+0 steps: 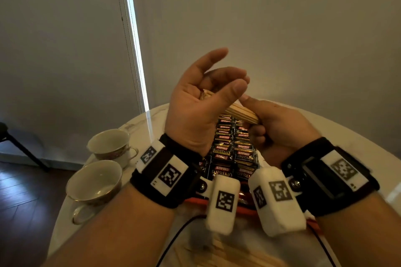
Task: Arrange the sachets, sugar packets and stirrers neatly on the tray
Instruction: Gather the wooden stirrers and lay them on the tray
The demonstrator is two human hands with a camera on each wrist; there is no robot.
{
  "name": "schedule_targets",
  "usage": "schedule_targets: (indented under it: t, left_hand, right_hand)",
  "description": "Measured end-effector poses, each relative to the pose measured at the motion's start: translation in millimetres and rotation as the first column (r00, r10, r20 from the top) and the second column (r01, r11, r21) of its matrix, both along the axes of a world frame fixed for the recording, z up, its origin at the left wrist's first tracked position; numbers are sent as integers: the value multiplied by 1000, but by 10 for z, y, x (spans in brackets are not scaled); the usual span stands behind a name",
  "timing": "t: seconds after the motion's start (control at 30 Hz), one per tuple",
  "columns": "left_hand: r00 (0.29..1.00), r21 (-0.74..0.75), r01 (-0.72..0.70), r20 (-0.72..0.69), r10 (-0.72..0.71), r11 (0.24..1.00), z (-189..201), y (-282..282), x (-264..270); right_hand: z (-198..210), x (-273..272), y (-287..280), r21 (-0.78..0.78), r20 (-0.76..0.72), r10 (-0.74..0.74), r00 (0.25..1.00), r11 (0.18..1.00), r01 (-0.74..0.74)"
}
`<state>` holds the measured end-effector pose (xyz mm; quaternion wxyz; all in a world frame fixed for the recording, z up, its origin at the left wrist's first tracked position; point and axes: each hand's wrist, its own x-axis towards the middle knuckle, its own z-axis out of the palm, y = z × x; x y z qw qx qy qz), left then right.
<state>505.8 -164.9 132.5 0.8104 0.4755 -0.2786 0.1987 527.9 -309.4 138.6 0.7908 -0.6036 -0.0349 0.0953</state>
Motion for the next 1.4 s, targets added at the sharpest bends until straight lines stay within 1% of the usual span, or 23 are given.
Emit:
schedule_targets:
  t: [0.03,0.07,0.1,0.23,0.3,0.33,0.4,0.47,0.53,0.6,0.63,0.7,0.77,0.83,0.9,0.97,1.03,1.1,1.17,1.2,1.27,1.37,1.4]
  left_hand:
    - [995,-60,90,-23,-92,994,4,-20,-20]
    - [990,-79,133,-42,-137,988,4,-40,-46]
    - [988,-73,141,-56,-145,987,-4,-66,-76]
    - [990,-73,6,-141,-16,997,-4,-159,-234]
    - [985,-66,-58,-167,47,996,60,-147,-336]
    - [981,-60,-78,-184,66,995,99,-119,-377]
    - [969,-52,-68,-243,53,996,179,-46,-433]
    - [949,-50,-20,-315,3,999,256,22,-467]
    - [925,-42,30,-378,-43,999,314,35,-506]
    - [905,-17,75,-419,-75,997,349,-44,-547]
    - [896,-15,95,-434,-92,995,370,-118,-567]
    - [872,-43,138,-468,-142,989,397,-300,-578]
    - [839,-65,165,-515,-175,984,405,-475,-540]
    - [796,-54,169,-581,-169,984,380,-637,-475]
    - [740,-20,215,-649,-176,976,354,-800,-422]
    - [678,20,280,-712,-183,960,355,-969,-397]
    - [624,79,283,-772,-121,956,358,-1153,-361]
    - [593,130,274,-803,-61,953,342,-1341,-294]
    - [548,163,297,-836,-28,941,283,-1516,-202]
    - [520,180,325,-854,-17,928,240,-1586,-162]
    - [507,274,368,-860,56,889,177,-1672,-165]
    - [540,460,383,-815,210,801,51,-1696,-125]
    - [549,510,389,-797,251,768,19,-1692,-104]
  right_hand:
    - [5,-26,7,52,-57,20,998,999,-17]
    - [12,-57,17,79,-108,41,993,996,-32]
    - [2,-85,27,83,-147,65,987,995,-53]
    - [-33,-280,96,43,-212,169,963,986,-164]
    - [14,-387,107,75,-211,214,954,976,-203]
    - [53,-440,90,62,-198,228,953,973,-220]
    - [150,-520,0,-51,-138,236,962,968,-244]
    - [278,-595,-130,-199,-12,271,963,943,-268]
    - [435,-681,-258,-376,137,315,939,894,-245]
    - [564,-782,-338,-609,260,367,893,780,-143]
    - [603,-821,-363,-693,302,385,872,717,-77]
    - [643,-863,-415,-771,371,393,841,635,43]
    - [653,-872,-510,-783,419,381,824,611,117]
    - [624,-876,-641,-792,421,369,829,595,137]
    - [560,-869,-770,-805,391,354,849,579,130]
    - [475,-849,-894,-781,369,317,873,615,107]
    - [381,-802,-1021,-718,355,250,901,690,92]
    - [295,-751,-1154,-663,322,170,931,743,93]
    - [198,-677,-1282,-643,270,80,960,756,118]
    - [143,-632,-1344,-655,245,36,969,743,138]
    - [23,-524,-1494,-710,195,-50,980,681,176]
    - [-142,-372,-1676,-791,89,-128,988,593,148]
    - [-189,-338,-1709,-824,59,-139,989,552,127]
